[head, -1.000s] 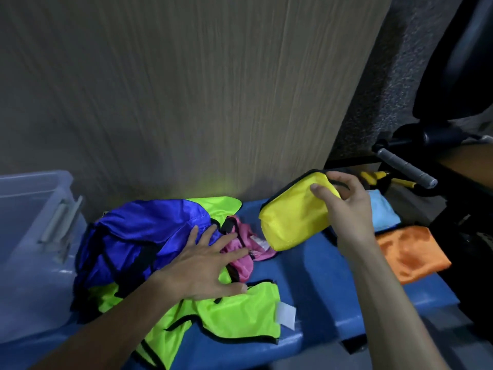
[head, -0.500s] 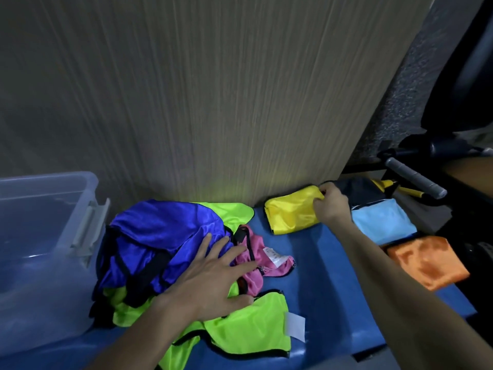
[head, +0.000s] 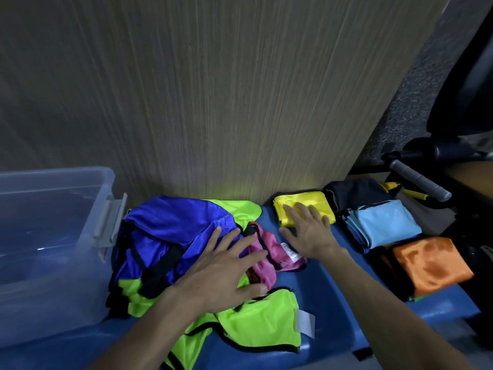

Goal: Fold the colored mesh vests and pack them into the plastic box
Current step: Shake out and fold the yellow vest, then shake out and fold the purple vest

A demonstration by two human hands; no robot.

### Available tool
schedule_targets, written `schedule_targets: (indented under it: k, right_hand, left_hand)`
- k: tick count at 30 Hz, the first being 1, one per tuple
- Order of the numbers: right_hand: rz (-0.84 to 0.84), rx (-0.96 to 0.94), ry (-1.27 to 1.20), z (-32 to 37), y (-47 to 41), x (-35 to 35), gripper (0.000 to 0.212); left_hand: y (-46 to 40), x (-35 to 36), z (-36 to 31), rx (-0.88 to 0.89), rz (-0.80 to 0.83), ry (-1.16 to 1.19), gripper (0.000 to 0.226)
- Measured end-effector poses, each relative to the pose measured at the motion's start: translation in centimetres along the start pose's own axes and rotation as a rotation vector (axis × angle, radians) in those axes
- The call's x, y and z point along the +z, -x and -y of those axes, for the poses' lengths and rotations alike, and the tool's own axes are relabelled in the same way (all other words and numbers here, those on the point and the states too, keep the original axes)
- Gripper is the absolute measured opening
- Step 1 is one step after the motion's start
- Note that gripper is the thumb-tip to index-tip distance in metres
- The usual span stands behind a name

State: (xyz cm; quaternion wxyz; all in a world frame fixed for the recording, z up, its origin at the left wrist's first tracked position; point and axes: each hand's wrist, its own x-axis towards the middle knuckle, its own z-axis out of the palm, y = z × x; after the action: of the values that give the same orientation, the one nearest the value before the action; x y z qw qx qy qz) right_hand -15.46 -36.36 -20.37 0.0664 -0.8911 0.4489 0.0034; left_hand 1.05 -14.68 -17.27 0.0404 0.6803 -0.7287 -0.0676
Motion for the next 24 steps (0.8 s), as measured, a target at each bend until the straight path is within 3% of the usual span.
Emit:
schedule_targets:
  k: [3, 5, 7, 9, 11, 13, 15, 18, 20, 22, 24]
  right_hand:
    - [-0.015, 0.001, -0.018, -0.6, -0.4, -0.3, 0.065]
    - [-0.091, -0.025, -0.074, 0.3, 0.1, -0.6, 0.065]
    - [-0.219, -0.142, -0.193, 2.3, 1.6, -1.3, 0.065]
    - [-0.222, -0.268, -0.358, 4.8, 4.1, -2.0, 0.072]
    - [-0.119, -0.354, -0.450, 7.2, 6.7, -2.1, 0.077]
    - [-0.069, -0.395, -0.434, 8.7, 8.6, -1.4, 0.080]
    - [-0.092, -0.404, -0.449, 9.5, 9.6, -0.6, 0.079]
    - [-0.130, -0.377, -0.571, 10.7, 10.7, -0.9, 0.090]
    - [-0.136, -0.325, -0.776, 11.7, 11.3, -1.7, 0.096]
    - [-0.144, -0.304, -1.018, 12.5, 11.7, -2.2, 0.076]
    - [-0.193, -0.263, -1.172, 13.4, 12.4, -3.0, 0.031]
  left_hand:
    - [0.9, -0.8, 0.4, 0.014, -0.123, 0.027, 0.059]
    - [1.4, -1.4, 1.0, -0.003, -0.319, -0.021, 0.045]
    - [2.1, -2.1, 2.3, -0.133, -0.488, -0.128, 0.037]
    - [3.1, -3.3, 3.2, -0.314, -0.441, -0.186, 0.039]
    - [4.2, -3.8, 3.9, -0.468, -0.277, -0.175, 0.050]
    - [4.9, -3.7, 4.2, -0.491, -0.189, -0.220, 0.044]
    - [5.3, -3.6, 4.2, -0.417, -0.255, -0.177, 0.029]
    - [6.1, -4.2, 3.8, -0.262, -0.559, 0.248, 0.019]
    - [6.7, -5.2, 2.8, -0.208, -0.621, 0.616, 0.029]
    - [7.1, -6.4, 1.5, -0.167, -0.667, 0.895, 0.032]
    - [7.5, -7.5, 0.3, -0.179, -0.698, 1.148, 0.028]
